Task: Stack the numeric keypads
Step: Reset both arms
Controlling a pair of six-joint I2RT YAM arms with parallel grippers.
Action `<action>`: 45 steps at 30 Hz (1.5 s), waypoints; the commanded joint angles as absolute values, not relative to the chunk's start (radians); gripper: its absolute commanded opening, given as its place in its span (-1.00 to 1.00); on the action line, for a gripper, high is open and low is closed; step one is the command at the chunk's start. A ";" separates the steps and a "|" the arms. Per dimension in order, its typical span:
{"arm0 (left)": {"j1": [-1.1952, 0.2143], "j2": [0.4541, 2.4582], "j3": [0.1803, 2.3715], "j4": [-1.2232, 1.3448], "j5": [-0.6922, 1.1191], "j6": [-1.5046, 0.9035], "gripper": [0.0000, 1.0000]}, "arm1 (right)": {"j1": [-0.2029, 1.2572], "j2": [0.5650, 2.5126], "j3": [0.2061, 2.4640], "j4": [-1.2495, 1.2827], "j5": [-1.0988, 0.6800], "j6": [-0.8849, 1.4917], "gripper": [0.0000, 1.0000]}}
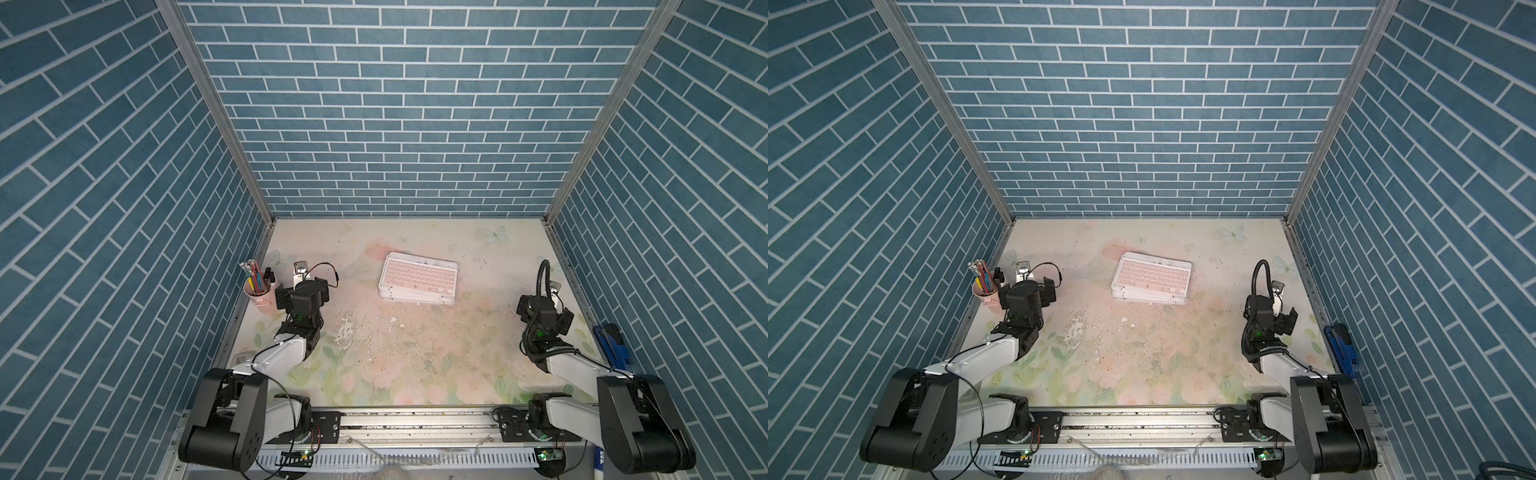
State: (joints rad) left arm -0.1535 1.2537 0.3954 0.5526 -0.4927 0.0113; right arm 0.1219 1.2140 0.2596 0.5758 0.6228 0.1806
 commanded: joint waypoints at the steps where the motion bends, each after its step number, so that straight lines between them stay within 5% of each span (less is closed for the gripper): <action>1: -0.144 1.319 0.374 0.730 -0.444 0.063 0.99 | 0.112 1.276 0.284 0.783 0.626 0.115 0.98; 10: -0.126 1.542 0.297 1.069 -0.369 0.083 0.99 | 0.094 1.463 0.303 0.993 0.496 0.047 0.97; 22: -0.072 1.527 0.377 0.884 -0.241 0.052 0.99 | 0.000 1.556 0.375 0.934 0.212 0.063 0.98; 45: -0.064 1.527 0.377 0.884 -0.229 0.049 0.99 | -0.012 1.543 0.378 0.893 0.212 0.079 0.98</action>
State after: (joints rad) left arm -0.0704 1.5333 0.3626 0.8875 -0.2375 0.0570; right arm -0.0113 1.5391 0.3710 0.8902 0.2199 0.0807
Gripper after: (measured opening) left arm 0.996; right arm 0.989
